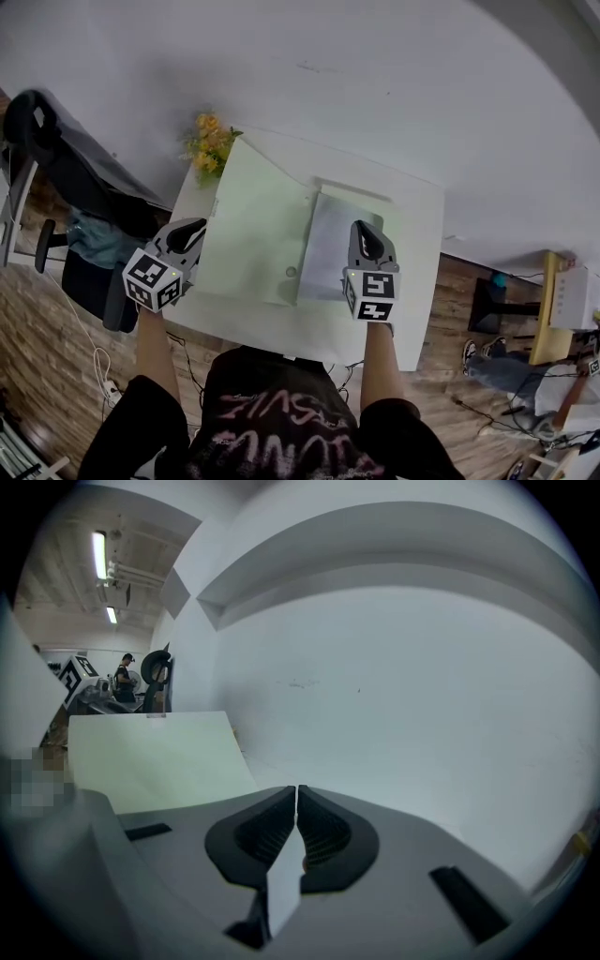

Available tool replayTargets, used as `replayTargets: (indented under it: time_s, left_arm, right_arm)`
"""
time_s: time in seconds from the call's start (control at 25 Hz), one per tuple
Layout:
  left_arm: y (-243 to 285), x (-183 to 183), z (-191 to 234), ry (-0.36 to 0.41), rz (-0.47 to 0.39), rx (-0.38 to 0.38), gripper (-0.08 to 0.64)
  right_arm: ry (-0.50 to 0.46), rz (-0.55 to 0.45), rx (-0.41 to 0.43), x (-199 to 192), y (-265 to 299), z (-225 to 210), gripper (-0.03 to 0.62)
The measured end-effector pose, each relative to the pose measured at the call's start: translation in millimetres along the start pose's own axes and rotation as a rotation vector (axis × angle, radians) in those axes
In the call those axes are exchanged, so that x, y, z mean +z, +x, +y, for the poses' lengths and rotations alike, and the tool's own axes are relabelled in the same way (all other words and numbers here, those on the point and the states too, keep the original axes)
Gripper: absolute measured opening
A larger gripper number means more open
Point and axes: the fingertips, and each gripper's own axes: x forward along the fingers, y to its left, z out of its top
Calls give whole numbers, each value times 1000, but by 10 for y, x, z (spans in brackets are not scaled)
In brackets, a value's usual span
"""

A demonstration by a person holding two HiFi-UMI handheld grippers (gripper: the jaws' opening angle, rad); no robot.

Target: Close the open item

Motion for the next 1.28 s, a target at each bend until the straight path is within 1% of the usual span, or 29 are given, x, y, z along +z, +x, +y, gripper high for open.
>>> replayTargets:
  time_s: [0.2, 0.4, 0.8, 1.0, 1.16, 1.28]
  left_arm:
    - [116, 174, -304, 34, -19, -33, 83]
    - [296, 338, -627, 70, -30, -67, 83]
    - [804, 675, -1305, 145, -53, -176, 83]
    - [1123, 757, -1724, 193, -34, -258, 83]
    - [1379, 745, -2041, 225, -2, -314, 83]
    - [1559, 704, -2271, 252, 25, -356, 83]
  right_arm:
    - [12, -14, -11, -28, -164, -162, 26]
    - [40, -25, -38, -100, -386, -435, 26]
    - [83, -28, -105, -306, -773, -1006, 26]
    - [103, -24, -138, -456, -927, -1273, 26]
    - [123, -27, -157, -558, -1047, -1446, 26]
    - [140, -17, -179, -705, -1138, -1577, 26]
